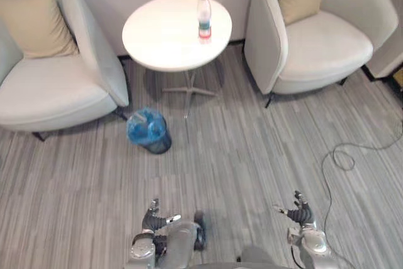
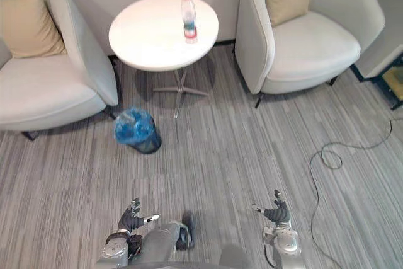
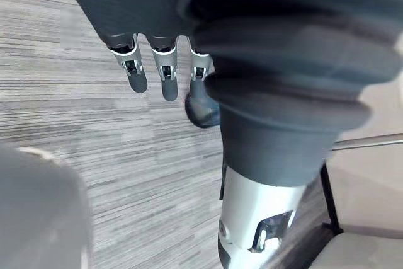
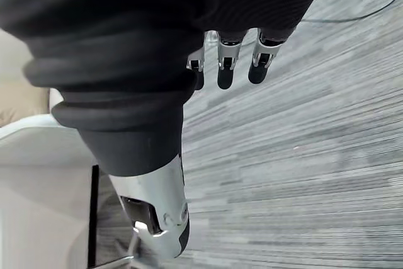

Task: Gather rubbish on tea table into small bin, then transfer packed bag to large trash can.

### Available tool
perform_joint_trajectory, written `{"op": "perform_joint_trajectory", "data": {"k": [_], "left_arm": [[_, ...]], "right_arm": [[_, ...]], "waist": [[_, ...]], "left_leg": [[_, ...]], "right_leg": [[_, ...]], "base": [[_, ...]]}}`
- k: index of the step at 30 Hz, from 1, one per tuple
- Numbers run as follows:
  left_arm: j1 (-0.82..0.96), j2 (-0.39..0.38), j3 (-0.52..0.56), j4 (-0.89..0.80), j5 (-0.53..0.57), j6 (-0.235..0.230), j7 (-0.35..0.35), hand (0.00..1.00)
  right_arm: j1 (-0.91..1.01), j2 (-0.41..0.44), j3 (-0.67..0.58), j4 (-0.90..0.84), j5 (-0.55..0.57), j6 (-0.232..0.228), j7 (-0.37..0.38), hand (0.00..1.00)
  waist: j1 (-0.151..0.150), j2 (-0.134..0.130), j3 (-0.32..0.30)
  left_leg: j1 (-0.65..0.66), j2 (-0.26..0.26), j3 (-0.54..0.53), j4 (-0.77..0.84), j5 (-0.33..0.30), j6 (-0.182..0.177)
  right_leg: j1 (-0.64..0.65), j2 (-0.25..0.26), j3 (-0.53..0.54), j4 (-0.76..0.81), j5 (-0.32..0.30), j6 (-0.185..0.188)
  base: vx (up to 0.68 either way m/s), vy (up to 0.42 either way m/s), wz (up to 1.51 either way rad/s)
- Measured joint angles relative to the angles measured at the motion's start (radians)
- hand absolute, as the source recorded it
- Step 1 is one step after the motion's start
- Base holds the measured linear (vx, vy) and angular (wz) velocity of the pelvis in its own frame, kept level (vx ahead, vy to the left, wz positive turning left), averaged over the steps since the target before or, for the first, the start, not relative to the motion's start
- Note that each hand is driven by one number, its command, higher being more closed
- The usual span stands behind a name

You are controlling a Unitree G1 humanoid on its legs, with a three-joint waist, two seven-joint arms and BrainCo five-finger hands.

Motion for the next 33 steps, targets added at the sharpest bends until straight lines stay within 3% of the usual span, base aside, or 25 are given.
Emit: {"op": "perform_joint_trajectory", "data": {"k": [1,2,3,4,5,6,7,8,9,11,13,14,15,16,17,18,22,24,26,27,30,31,32,33], "left_arm": [[-0.006,0.0,0.0,0.005,-0.001,0.0,0.0,0.0],[-0.017,0.006,0.0,0.015,-0.001,0.0,0.0,0.0],[-0.02,0.014,0.0,0.018,0.0,-0.001,0.0,0.0],[-0.02,0.017,0.001,0.026,0.0,-0.001,0.001,0.0],[-0.029,0.009,0.003,0.054,-0.001,0.0,0.001,0.0],[-0.03,0.002,0.009,0.058,0.001,0.0,0.0,0.0],[-0.033,0.0,0.009,0.059,0.001,0.0,0.001,0.0],[-0.042,-0.012,0.012,0.058,0.001,0.001,0.0,0.0],[-0.041,-0.033,0.023,0.056,0.001,0.0,0.0,0.0],[-0.042,-0.049,0.02,0.056,0.001,0.0,-0.001,0.0],[-0.045,-0.063,0.017,0.046,0.004,-0.002,-0.003,0.0],[-0.046,-0.064,0.017,0.046,0.005,-0.002,-0.003,0.0],[-0.047,-0.065,0.017,0.046,0.009,-0.002,-0.003,0.0],[-0.047,-0.069,0.006,0.046,0.01,-0.002,-0.002,0.0],[-0.046,-0.069,-0.001,0.046,0.01,-0.002,-0.003,0.0],[-0.033,-0.073,-0.001,0.046,0.012,-0.003,-0.003,0.0],[0.007,-0.034,0.001,0.031,0.011,-0.004,-0.001,0.0],[0.032,-0.03,-0.005,0.023,0.011,-0.003,-0.001,0.0],[0.032,-0.014,-0.013,0.019,0.012,-0.003,-0.001,0.0],[0.029,-0.005,-0.013,0.018,0.012,-0.003,-0.001,0.0],[0.029,0.003,-0.012,0.01,0.013,-0.004,-0.001,0.0],[0.029,0.004,-0.012,0.01,0.013,-0.005,-0.001,0.0],[0.026,0.005,-0.011,0.022,0.015,-0.005,-0.002,0.0],[0.027,-0.01,-0.013,0.015,0.017,-0.008,-0.004,0.0]], "right_arm": [[-0.007,-0.003,-0.001,0.008,0.0,0.0,0.0,0.0],[-0.012,-0.006,-0.006,0.014,0.0,0.0,-0.001,0.0],[-0.011,-0.011,-0.006,0.014,-0.001,0.001,-0.001,0.0],[-0.009,-0.014,-0.006,0.015,-0.003,0.001,-0.002,0.0],[-0.002,-0.029,-0.007,0.024,-0.009,0.003,-0.002,0.0],[-0.02,-0.035,-0.007,0.023,-0.021,0.005,-0.003,0.0],[-0.024,-0.035,-0.007,0.013,-0.026,0.005,-0.003,0.0],[-0.023,-0.035,-0.005,-0.012,-0.028,0.003,-0.003,0.0],[-0.016,-0.031,-0.002,-0.03,-0.028,0.002,-0.003,0.0],[-0.015,-0.016,-0.005,-0.048,-0.028,0.0,-0.005,0.0],[-0.017,-0.013,-0.01,-0.087,-0.026,-0.011,-0.007,0.0],[-0.017,-0.014,-0.012,-0.09,-0.025,-0.011,-0.007,0.0],[-0.015,-0.015,-0.019,-0.093,-0.024,-0.01,-0.007,0.0],[-0.006,-0.031,-0.032,-0.093,-0.025,-0.01,-0.007,0.0],[0.002,-0.04,-0.035,-0.093,-0.025,-0.009,-0.008,0.0],[0.01,-0.054,-0.044,-0.098,-0.025,-0.001,-0.008,0.0],[0.036,-0.014,-0.043,-0.162,-0.038,0.001,-0.027,0.0],[0.051,-0.01,-0.041,-0.235,-0.048,-0.001,-0.035,0.0],[0.051,0.004,-0.028,-0.281,-0.069,-0.002,-0.045,0.0],[0.061,0.011,-0.006,-0.315,-0.072,-0.003,-0.044,0.0],[0.081,0.011,0.018,-0.398,-0.079,-0.031,-0.044,0.0],[0.082,0.011,0.019,-0.407,-0.083,-0.036,-0.044,0.0],[0.077,0.005,0.019,-0.41,-0.099,-0.041,-0.044,0.0],[0.064,-0.009,0.019,-0.41,-0.109,-0.04,-0.044,0.0]], "waist": [[-0.009,0.003,0.001],[-0.02,0.003,0.0],[-0.035,-0.003,-0.002],[-0.035,-0.007,-0.003],[-0.036,0.002,-0.005],[-0.03,0.017,-0.009],[-0.033,0.018,-0.008],[-0.038,0.025,-0.003],[-0.026,0.025,0.013],[-0.005,0.018,0.013],[0.006,0.003,0.015],[0.007,0.005,0.015],[0.01,0.023,0.005],[0.009,0.045,-0.002],[0.007,0.064,-0.005],[0.009,0.101,-0.01],[0.008,0.004,-0.008],[0.005,-0.028,-0.008],[-0.006,-0.026,-0.008],[-0.016,-0.026,-0.009],[-0.022,-0.036,-0.022],[-0.026,-0.043,-0.027],[-0.018,-0.046,-0.032],[-0.02,-0.028,-0.04]], "left_leg": [[0.015,0.01,-0.014,-0.01,0.0,0.0],[0.04,0.028,-0.038,-0.024,-0.005,-0.022],[0.065,0.043,-0.057,-0.029,-0.029,-0.068],[0.082,0.05,-0.067,-0.028,-0.046,-0.095],[0.102,0.071,-0.093,-0.009,-0.065,-0.125],[0.067,0.103,-0.108,0.074,-0.038,-0.162],[0.038,0.105,-0.11,0.141,-0.015,-0.167],[-0.037,0.121,-0.096,0.334,0.056,-0.163],[-0.116,0.17,-0.071,0.539,0.157,-0.16],[-0.167,0.217,0.016,0.651,0.078,-0.152],[-0.227,0.213,0.118,0.508,0.045,-0.145],[-0.234,0.209,0.126,0.475,0.045,-0.144],[-0.248,0.189,0.152,0.329,0.048,-0.148],[-0.247,0.163,0.151,0.158,0.101,-0.169],[-0.245,0.156,0.14,0.089,0.159,-0.161],[-0.241,0.159,0.121,0.031,0.231,-0.086],[-0.175,0.063,0.14,-0.025,0.186,-0.066],[-0.135,0.011,0.144,-0.039,0.153,-0.055],[-0.114,0.004,0.117,-0.029,0.13,-0.046],[-0.102,0.007,0.088,-0.017,0.114,-0.049],[-0.091,0.014,0.034,0.009,0.102,-0.059],[-0.092,0.009,0.024,0.02,0.098,-0.066],[-0.094,0.003,-0.009,0.04,0.082,-0.083],[-0.094,0.021,-0.029,0.039,0.083,-0.088]], "right_leg": [[-0.013,0.01,-0.001,-0.096,0.008,0.003],[-0.032,0.03,0.023,-0.298,0.062,0.008],[-0.033,0.049,0.06,-0.482,0.167,0.006],[-0.035,0.057,0.084,-0.529,0.259,0.011],[-0.027,0.073,0.098,-0.505,0.368,-0.024],[-0.021,0.082,0.066,-0.477,0.338,-0.048],[-0.013,0.082,0.055,-0.471,0.321,-0.059],[0.041,0.086,0.027,-0.485,0.291,-0.079],[0.131,0.096,0.006,-0.518,0.271,-0.102],[0.238,0.104,-0.006,-0.566,0.26,-0.119],[0.32,0.087,-0.013,-0.637,0.258,-0.121],[0.326,0.086,-0.014,-0.646,0.258,-0.12],[0.346,0.082,-0.017,-0.674,0.246,-0.107],[0.356,0.095,-0.03,-0.684,0.237,-0.097],[0.362,0.106,-0.033,-0.685,0.226,-0.09],[0.366,0.135,-0.03,-0.662,0.188,-0.077],[0.322,0.032,0.015,-0.48,0.022,-0.02],[0.278,-0.015,0.05,-0.313,-0.007,0.009],[0.178,-0.006,0.137,-0.099,0.017,0.035],[0.164,0.02,0.182,-0.086,0.009,0.024],[0.132,0.064,0.27,-0.226,0.011,0.014],[0.138,0.059,0.272,-0.293,0.029,0.012],[0.148,0.048,0.255,-0.363,0.1,0.003],[0.175,0.06,0.236,-0.39,0.106,-0.006]], "base": [[0.6,-0.134,0.78],[0.6,-0.158,0.84],[0.48,-0.15,0.8],[0.62,-0.267,0.69],[0.73,-0.33,0.48],[0.72,-0.354,0.47],[0.55,-0.298,0.44],[0.51,-0.31,0.53],[0.5,-0.295,0.43],[0.44,-0.25,0.09],[0.38,-0.197,0.03],[0.27,-0.078,0.02],[0.23,-0.024,-0.02],[0.23,0.001,0.02],[0.23,0.059,0.02],[0.25,0.129,0.13],[0.16,0.083,0.06],[0.18,0.095,0.04],[0.2,0.066,0.36],[0.22,0.028,0.56],[0.24,-0.074,0.67],[0.26,-0.145,0.77],[0.29,-0.174,0.58],[0.28,-0.166,0.44]]}}
